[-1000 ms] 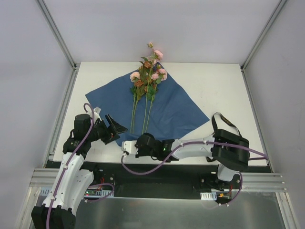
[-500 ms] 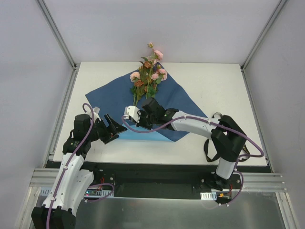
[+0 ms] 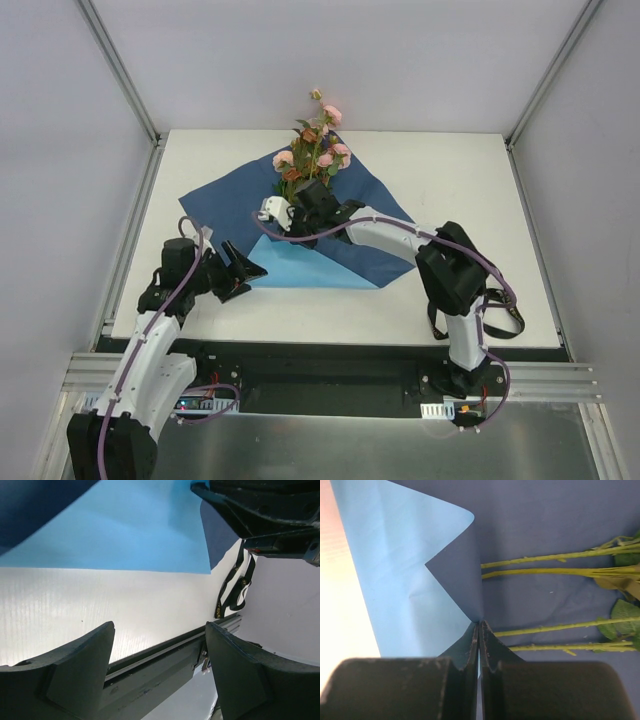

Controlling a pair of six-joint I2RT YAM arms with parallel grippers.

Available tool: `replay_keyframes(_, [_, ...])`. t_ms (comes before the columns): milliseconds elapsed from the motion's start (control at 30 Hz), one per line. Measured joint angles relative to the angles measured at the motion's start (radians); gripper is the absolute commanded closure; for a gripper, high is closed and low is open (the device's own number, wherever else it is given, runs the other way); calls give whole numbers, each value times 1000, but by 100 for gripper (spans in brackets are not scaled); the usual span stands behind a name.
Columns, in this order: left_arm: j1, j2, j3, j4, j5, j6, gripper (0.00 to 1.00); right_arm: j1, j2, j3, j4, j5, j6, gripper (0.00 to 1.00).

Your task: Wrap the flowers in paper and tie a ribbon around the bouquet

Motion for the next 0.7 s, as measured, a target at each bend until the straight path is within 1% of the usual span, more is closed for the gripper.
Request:
replay_keyframes(200, [0, 95, 0, 63, 2, 0, 30, -34, 57, 76, -19, 19, -16, 99])
replay_keyframes(467, [0, 259, 19, 151, 25, -2, 34, -74, 137, 180, -61, 26, -40, 100])
replay_keyframes(567, [0, 317, 42, 187, 32, -5, 37, -89, 159, 224, -90, 14, -53, 99])
replay_keyframes(700, [0, 379, 71, 232, 34, -14, 44, -99, 202, 293, -127, -7, -74, 100])
